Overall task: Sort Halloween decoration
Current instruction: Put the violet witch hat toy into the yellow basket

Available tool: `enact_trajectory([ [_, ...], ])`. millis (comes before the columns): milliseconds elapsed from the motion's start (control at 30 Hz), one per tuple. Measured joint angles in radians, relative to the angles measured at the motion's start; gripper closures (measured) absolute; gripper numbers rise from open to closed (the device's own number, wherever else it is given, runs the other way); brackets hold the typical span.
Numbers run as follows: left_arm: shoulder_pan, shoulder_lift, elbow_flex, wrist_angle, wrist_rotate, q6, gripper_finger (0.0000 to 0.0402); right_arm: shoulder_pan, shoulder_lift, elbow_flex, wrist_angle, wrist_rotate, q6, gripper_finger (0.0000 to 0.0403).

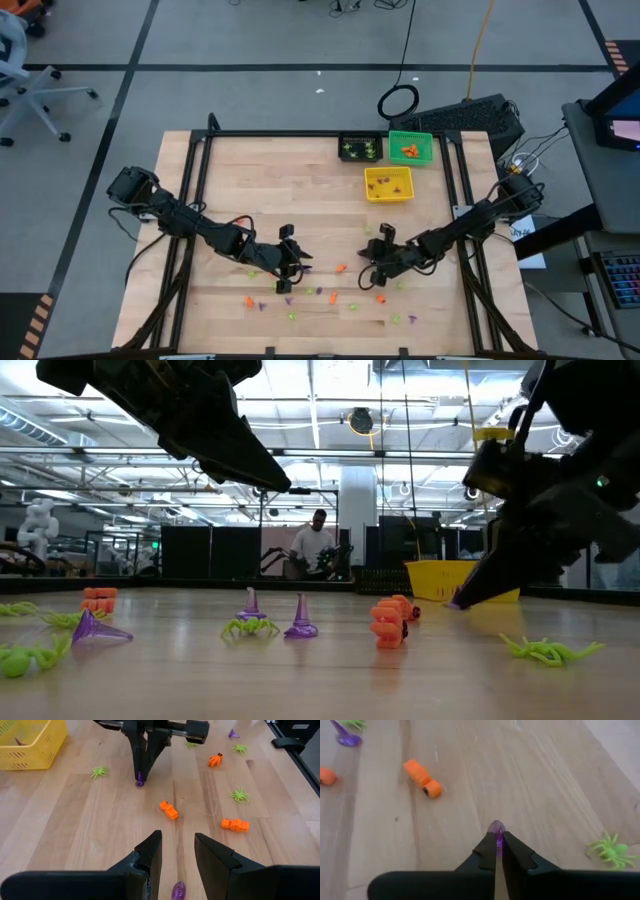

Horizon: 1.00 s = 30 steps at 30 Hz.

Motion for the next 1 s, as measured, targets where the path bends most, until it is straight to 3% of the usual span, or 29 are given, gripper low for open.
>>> enact_trajectory([
  [467, 0.0, 0.0, 0.0, -0.001, 0.0, 0.001, 0.0288, 0.054, -0.264, 0.001, -0.006, 0.006, -0.154, 0.0403],
  [600, 0.0, 0.0, 0.0, 0.0, 0.0, 0.001, 0.0288, 0.078, -0.304, -0.024, 0.04, 0.068, -0.183, 0.0403],
  [1000, 0.0, 0.0, 0.0, 0.001, 0.0, 0.001, 0.0288, 0.088, -0.265, -0.233, 0.75, 0.091, -0.385, 0.0403],
])
